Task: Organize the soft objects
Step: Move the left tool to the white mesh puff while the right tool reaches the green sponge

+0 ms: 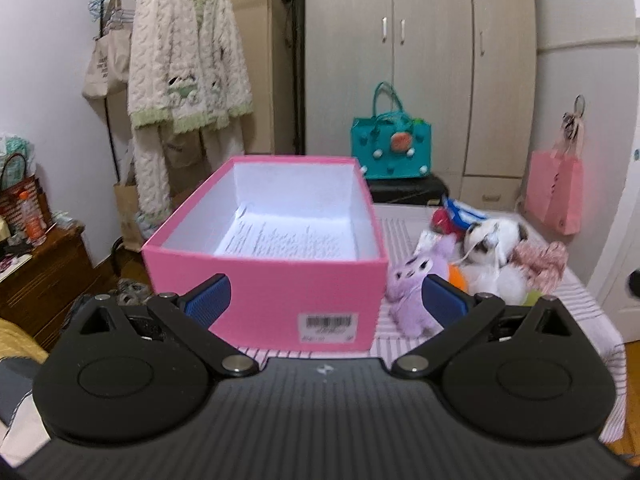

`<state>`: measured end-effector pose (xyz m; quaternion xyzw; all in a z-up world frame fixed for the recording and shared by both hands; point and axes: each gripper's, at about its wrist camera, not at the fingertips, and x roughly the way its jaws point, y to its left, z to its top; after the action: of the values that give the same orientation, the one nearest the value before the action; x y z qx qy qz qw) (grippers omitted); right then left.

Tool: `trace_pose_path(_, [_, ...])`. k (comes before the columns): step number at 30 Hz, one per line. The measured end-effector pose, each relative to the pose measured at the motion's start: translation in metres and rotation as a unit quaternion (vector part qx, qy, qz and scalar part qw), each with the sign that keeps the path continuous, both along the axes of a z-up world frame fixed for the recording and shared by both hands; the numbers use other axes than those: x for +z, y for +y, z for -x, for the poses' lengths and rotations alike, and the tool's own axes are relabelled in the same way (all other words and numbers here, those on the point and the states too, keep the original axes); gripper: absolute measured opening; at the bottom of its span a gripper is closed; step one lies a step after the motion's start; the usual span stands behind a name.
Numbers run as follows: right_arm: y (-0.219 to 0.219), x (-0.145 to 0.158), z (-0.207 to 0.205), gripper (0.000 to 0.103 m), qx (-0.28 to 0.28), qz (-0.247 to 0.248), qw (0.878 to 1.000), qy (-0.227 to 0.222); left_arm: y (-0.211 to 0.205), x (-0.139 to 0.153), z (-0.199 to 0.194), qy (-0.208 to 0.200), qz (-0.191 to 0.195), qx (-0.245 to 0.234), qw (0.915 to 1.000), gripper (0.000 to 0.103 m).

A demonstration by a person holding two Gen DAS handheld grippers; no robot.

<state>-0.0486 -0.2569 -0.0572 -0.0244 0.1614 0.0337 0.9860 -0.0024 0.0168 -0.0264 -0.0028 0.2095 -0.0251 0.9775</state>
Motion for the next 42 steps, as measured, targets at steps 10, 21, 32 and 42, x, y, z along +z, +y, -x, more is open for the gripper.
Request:
trace_pose_path(10, [-0.029,-0.038,-0.041,0.103,0.051,-0.060,0.997,0.007,-0.054,-0.007,-0.031,0.016,-0.018,-0.098,0.9949,0.100])
trace_pose_path(21, [-0.038,-0.083,-0.081,0.096,0.094,-0.035,0.992,0.082,-0.112,-0.026,-0.072,0.058,-0.030,-0.192,0.9792,0.085])
trace_pose_path(32, [-0.040,-0.108,-0.102,0.076,0.124,-0.049,0.987,0.092,-0.150,-0.052,-0.116,0.129,-0.045,-0.231,0.9634,0.067])
trace_pose_path(42, [-0.034,-0.114,-0.119,0.069,0.126,-0.056,0.985,0.102,-0.162,-0.062,-0.143,0.140,-0.036,-0.213,0.9663,0.067])
